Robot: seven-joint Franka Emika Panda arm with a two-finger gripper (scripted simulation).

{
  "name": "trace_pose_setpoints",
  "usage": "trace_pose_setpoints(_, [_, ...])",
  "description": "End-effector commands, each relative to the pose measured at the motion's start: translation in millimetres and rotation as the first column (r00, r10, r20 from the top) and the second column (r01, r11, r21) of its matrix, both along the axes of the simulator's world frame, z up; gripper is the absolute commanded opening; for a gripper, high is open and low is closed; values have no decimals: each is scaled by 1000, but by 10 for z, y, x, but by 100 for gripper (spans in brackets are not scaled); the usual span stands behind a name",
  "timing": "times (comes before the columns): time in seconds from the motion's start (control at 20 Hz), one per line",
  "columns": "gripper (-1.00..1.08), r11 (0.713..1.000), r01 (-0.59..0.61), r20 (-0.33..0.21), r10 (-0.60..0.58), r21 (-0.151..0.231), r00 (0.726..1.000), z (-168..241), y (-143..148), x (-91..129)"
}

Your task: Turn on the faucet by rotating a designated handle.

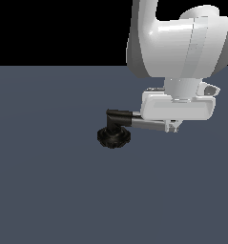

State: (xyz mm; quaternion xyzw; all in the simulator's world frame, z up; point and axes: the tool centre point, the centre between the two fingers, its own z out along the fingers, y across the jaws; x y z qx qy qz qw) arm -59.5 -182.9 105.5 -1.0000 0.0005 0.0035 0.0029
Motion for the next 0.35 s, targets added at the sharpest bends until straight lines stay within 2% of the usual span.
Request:
trace_pose_setpoints(0.0, [-100,1000,13,7,-13,-6,1000,9,-146,74])
trace_pose_setpoints(0.3, [-100,1000,15,7,-14,-6,1000,10,-268,200])
